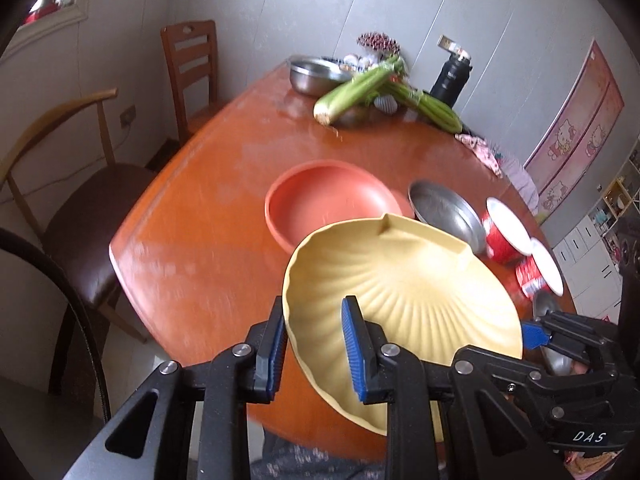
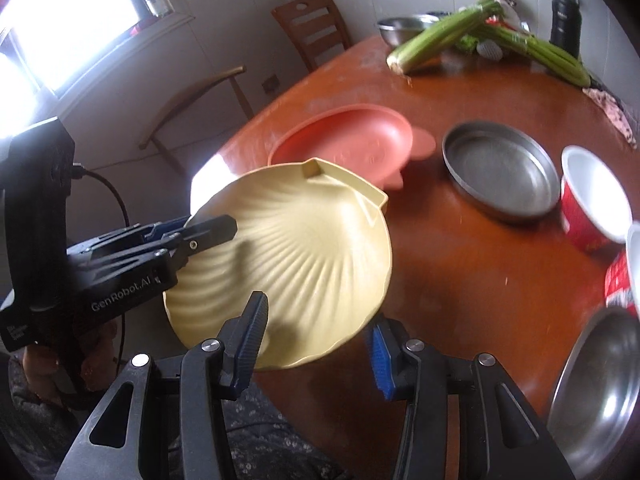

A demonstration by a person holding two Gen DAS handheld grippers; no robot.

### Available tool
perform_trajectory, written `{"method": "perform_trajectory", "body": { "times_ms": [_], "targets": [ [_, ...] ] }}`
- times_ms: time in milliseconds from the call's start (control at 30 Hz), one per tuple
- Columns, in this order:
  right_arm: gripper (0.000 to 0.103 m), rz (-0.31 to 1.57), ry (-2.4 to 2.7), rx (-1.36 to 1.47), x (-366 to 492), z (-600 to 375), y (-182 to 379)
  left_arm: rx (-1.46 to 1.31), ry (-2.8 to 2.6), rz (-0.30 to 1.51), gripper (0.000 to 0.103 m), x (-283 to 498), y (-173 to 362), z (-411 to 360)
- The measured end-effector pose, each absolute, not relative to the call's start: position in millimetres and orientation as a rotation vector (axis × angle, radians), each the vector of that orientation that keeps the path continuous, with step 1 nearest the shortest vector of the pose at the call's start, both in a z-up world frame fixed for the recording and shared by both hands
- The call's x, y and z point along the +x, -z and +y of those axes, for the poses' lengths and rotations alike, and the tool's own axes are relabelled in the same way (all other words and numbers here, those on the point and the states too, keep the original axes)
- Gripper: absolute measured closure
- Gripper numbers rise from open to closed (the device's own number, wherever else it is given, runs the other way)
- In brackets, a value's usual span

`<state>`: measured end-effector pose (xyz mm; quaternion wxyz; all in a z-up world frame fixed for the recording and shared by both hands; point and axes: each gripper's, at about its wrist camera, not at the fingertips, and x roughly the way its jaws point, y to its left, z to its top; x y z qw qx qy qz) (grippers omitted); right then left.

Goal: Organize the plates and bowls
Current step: 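Lower the yellow plate onto the orange plate and open the left gripper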

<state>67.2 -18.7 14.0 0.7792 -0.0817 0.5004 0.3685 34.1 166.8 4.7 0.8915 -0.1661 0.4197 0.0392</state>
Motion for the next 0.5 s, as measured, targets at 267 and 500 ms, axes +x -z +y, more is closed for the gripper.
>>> {"method": "perform_trajectory", "body": {
  "times_ms": [267,500],
  "targets": [
    [0.054,1.012,-0.785,-0.203,114.7,14.3,-30.0,-0.349,-0.098,0.848,0.076,86.2,-13.2,194.1],
    [0.054,1.072,-0.756,-0.151,143.2,28.8,-7.9,-0.342,-0.056,0.880,0.076,136.4,1.4,198.7]
  ]
}}
